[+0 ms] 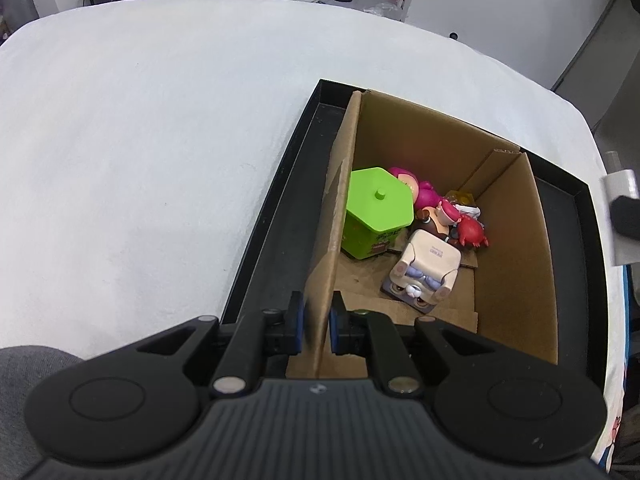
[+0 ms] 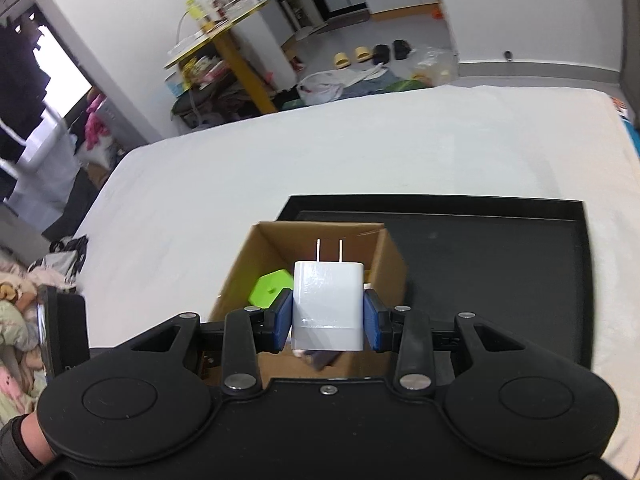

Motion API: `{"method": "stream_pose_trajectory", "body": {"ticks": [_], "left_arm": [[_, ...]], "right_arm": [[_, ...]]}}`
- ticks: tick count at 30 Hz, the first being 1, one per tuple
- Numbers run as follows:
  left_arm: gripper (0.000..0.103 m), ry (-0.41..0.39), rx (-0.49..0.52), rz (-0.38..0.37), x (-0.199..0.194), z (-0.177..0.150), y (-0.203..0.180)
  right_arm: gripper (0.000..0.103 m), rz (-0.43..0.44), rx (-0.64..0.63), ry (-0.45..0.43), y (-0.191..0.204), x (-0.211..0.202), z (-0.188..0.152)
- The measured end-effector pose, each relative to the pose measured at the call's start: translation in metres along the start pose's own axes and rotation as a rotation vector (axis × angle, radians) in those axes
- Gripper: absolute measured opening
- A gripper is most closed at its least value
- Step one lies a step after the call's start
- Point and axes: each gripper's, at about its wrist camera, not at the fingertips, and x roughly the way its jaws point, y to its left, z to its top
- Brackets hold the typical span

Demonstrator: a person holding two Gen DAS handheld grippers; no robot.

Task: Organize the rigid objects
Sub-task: 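Carry the white charger over the cardboard box and release it inside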

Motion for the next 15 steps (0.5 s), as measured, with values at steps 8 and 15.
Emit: {"method": "stream_pose_trajectory", "body": {"ticks": [8, 15], "left_arm": [[0.011, 0.000, 0.005, -0.010, -0.001, 0.001, 0.002], [0.011, -0.001, 0.008, -0.014, -0.001, 0.001, 0.003]], "right_arm": [[0.036, -0.012, -0.017, 0.032, 0.016, 0.025, -0.004], [0.037, -0.047, -0.045, 0.057, 0.021, 0.038, -0.009]]}}
